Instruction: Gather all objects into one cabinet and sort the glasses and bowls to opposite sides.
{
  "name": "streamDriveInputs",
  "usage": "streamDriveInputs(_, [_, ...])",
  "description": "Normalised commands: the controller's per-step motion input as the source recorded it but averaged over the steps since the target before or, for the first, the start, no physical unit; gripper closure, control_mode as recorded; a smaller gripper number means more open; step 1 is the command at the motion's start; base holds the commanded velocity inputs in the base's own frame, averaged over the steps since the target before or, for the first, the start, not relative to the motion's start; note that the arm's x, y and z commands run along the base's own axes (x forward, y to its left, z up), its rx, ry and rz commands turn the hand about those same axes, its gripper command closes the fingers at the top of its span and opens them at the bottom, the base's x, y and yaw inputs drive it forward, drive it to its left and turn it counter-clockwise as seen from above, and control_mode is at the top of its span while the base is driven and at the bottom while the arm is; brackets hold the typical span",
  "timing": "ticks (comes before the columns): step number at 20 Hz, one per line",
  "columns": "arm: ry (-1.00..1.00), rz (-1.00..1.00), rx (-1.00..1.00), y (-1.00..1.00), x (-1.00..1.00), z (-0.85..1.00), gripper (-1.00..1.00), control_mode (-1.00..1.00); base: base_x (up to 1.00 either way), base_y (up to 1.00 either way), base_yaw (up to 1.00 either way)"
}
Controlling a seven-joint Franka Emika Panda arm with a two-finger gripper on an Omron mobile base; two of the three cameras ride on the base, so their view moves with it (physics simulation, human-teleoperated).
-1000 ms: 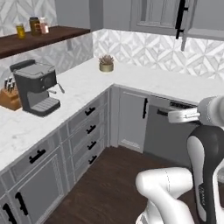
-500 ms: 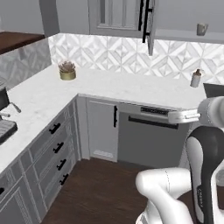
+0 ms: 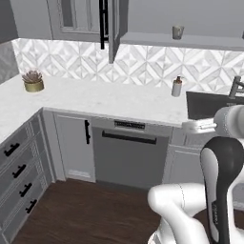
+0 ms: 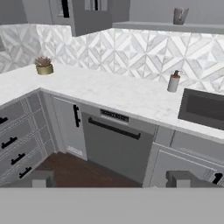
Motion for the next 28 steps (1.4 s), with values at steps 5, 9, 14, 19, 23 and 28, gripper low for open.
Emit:
streamDriveInputs(5, [0.00, 0.00, 0.00, 0.00, 0.00, 0.00, -1.00, 1.00, 0.89, -0.61, -0.36])
streamDriveInputs(9, [0.00, 0.00, 0.00, 0.00, 0.00, 0.00, -1.00, 1.00, 1.00, -0.06, -0.40])
streamDriveInputs(14, [0.00, 0.00, 0.00, 0.00, 0.00, 0.00, -1.00, 1.00, 0.99, 0.36, -0.46])
streamDriveInputs(19, [0.00, 0.00, 0.00, 0.00, 0.00, 0.00, -1.00, 1.00, 0.38, 0.92, -0.26])
streamDriveInputs(23, [0.00, 0.00, 0.00, 0.00, 0.00, 0.00, -1.00, 1.00, 0.21, 0.56, -0.15])
streamDriveInputs(28, [0.00, 0.00, 0.00, 0.00, 0.00, 0.00, -1.00, 1.00, 0.22, -0.28, -0.11])
